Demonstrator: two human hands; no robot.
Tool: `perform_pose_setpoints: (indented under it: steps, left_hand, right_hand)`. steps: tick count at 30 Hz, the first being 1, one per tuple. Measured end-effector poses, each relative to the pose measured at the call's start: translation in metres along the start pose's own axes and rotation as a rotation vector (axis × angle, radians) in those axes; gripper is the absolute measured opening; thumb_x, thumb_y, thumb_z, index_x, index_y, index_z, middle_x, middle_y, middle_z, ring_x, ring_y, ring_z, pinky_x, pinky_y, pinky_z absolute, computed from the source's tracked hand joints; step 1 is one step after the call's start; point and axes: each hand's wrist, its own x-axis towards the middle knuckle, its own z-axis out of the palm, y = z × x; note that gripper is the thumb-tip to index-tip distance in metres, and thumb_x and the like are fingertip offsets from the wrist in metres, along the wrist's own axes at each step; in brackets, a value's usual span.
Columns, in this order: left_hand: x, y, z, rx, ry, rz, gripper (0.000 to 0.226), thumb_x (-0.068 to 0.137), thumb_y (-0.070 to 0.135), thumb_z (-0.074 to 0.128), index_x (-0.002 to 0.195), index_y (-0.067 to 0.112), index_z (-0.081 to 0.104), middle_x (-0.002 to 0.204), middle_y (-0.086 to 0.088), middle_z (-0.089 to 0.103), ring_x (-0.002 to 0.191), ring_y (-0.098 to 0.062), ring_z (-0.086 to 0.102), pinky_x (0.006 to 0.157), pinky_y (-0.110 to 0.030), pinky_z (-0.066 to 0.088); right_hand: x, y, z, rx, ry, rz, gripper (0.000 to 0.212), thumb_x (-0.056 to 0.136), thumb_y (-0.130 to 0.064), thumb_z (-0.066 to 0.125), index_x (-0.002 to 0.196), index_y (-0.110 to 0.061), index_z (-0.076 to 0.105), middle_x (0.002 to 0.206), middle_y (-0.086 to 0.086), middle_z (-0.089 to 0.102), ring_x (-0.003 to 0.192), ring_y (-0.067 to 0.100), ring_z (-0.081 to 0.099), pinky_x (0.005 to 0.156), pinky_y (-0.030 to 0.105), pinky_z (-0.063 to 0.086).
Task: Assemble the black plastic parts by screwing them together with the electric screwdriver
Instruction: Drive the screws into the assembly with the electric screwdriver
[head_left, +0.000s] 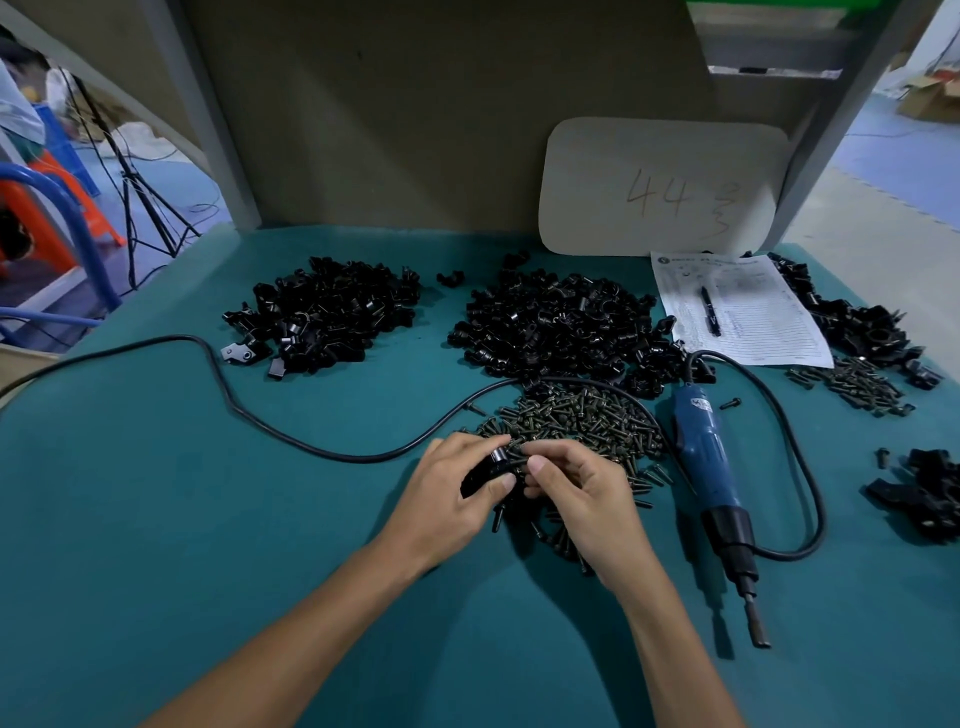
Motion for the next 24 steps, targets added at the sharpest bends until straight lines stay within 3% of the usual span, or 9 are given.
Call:
perform_pose_setpoints:
  steps: [8,13,16,19,24]
  left_hand:
    - [-0.0009,0.0002,0.0018,0.037,-0.016,0.04,0.048,0.099,0.045,0.06,0.144,0.031,0.054,0.121,0.017,0.055,0.117,-0.002,0.045,0.098,-0.009,0.03]
    - [-0.0017,-0.0008,0.0045,0.101,0.0,0.057,0.051,0.098,0.055,0.052,0.147,0.041,0.047,0.115,0.019,0.049,0.112,0.001,0.041,0.096,-0.007,0.03]
    - [-0.0032,-0.0001,0.0059,0.143,0.003,0.084,0.053,0.098,0.049,0.052,0.149,0.036,0.046,0.119,0.018,0.047,0.11,0.002,0.036,0.098,-0.006,0.028]
    - [-0.0045,0.0001,0.0067,0.161,-0.009,0.102,0.056,0.098,0.049,0.05,0.149,0.026,0.046,0.12,0.022,0.044,0.111,0.007,0.032,0.099,-0.005,0.025]
    - [-0.0038,-0.0009,0.0062,0.148,-0.017,0.107,0.05,0.101,0.061,0.042,0.137,0.029,0.055,0.119,0.02,0.051,0.112,0.004,0.037,0.095,-0.008,0.029]
  right_hand:
    - [0.0008,-0.0004,0.0,-0.048,-0.048,-0.027,0.022,0.099,-0.009,0.066,0.113,-0.022,0.077,0.108,-0.005,0.077,0.1,0.012,0.072,0.087,0.026,0.057]
    - [0.0009,-0.0021,0.001,-0.007,-0.011,0.003,0.016,0.099,-0.015,0.067,0.1,-0.029,0.075,0.096,-0.005,0.077,0.086,0.011,0.072,0.073,0.026,0.057]
    - [0.0004,-0.001,0.0013,-0.127,-0.008,-0.004,0.012,0.099,-0.03,0.067,0.091,-0.037,0.072,0.084,-0.008,0.073,0.072,0.006,0.065,0.062,0.027,0.054]
    - [-0.0006,-0.0004,0.0024,-0.208,0.017,-0.038,0.009,0.098,-0.038,0.066,0.09,-0.04,0.069,0.077,-0.011,0.071,0.063,0.001,0.059,0.056,0.016,0.044]
    - [-0.0029,-0.0038,-0.002,-0.074,-0.049,-0.05,0.017,0.1,-0.014,0.066,0.099,-0.029,0.074,0.094,-0.009,0.076,0.081,0.006,0.069,0.072,0.021,0.054]
